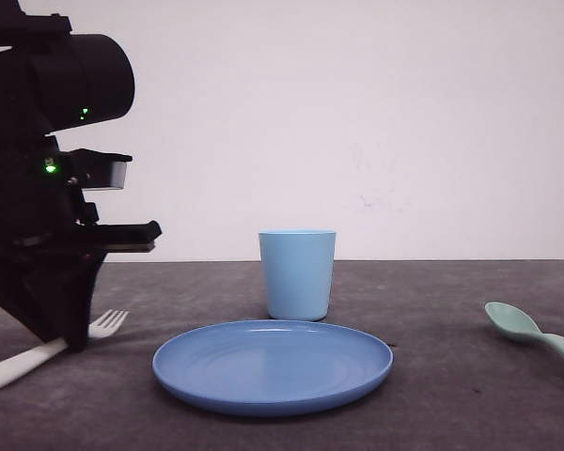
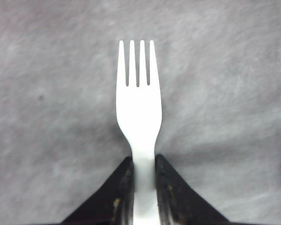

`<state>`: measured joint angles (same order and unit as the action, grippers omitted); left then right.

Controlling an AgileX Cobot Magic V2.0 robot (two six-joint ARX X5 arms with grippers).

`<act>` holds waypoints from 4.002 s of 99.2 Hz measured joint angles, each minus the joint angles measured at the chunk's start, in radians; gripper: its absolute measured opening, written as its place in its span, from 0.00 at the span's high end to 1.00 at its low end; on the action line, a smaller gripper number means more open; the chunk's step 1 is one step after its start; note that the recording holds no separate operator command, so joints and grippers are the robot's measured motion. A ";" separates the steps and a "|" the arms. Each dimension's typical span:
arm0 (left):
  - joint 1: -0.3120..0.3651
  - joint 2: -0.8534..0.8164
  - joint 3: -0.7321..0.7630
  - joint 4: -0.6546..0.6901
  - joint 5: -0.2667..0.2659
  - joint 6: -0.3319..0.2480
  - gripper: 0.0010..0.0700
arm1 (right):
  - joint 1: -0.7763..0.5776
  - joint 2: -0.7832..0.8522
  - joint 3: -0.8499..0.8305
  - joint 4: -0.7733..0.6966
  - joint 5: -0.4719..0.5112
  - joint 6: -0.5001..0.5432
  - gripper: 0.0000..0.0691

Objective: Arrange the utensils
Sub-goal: 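Lift the white fork with the left gripper and carry it over the cup, then lower the fork into the light blue cup and open the left gripper, then raise the left gripper away from the cup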

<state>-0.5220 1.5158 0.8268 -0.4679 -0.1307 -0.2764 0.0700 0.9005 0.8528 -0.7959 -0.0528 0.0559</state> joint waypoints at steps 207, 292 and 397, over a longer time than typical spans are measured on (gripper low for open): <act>-0.105 0.282 0.012 1.397 0.236 0.193 0.95 | 0.000 0.000 0.000 -0.047 0.000 0.000 0.02; -0.109 0.358 0.014 1.362 0.242 0.270 0.95 | 0.000 0.000 0.000 -0.047 0.000 0.000 0.02; -0.081 -0.084 0.016 1.024 0.241 0.242 0.62 | 0.000 0.000 0.000 -0.016 -0.063 0.016 0.02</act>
<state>-0.6029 1.4319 0.8425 0.5564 0.1108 -0.0345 0.0700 0.9009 0.8528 -0.8120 -0.1162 0.0723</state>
